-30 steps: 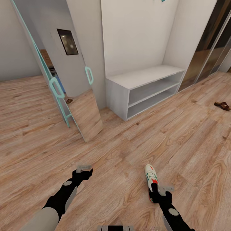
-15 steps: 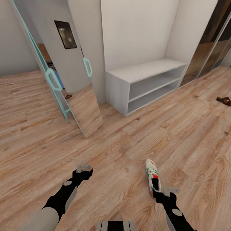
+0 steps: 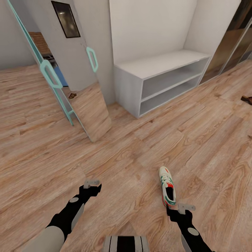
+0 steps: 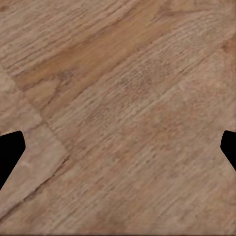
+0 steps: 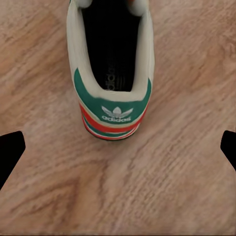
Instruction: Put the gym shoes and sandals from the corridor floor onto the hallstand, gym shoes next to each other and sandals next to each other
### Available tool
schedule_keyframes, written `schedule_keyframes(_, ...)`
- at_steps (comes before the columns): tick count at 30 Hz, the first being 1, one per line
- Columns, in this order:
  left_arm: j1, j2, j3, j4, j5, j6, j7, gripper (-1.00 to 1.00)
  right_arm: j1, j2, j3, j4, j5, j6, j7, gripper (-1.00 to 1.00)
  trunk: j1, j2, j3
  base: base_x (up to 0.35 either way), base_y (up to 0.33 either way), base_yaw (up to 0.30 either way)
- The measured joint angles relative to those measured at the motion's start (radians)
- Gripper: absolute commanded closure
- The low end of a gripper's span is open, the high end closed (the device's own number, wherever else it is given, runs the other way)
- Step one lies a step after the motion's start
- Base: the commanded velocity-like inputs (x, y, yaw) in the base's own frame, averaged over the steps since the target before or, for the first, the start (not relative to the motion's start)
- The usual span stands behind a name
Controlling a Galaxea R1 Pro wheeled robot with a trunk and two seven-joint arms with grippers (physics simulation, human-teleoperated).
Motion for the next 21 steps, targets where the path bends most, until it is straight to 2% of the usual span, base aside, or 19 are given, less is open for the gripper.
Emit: schedule_keyframes(21,0.000,-0.001,-0.002,0.000,0.000,0.000,-0.001,-1.00,0.000,0.000,-0.003,-0.003,0.000,0.000,0.000,-1.00,0.009,-0.005,-0.115,0.000,0.000,0.000)
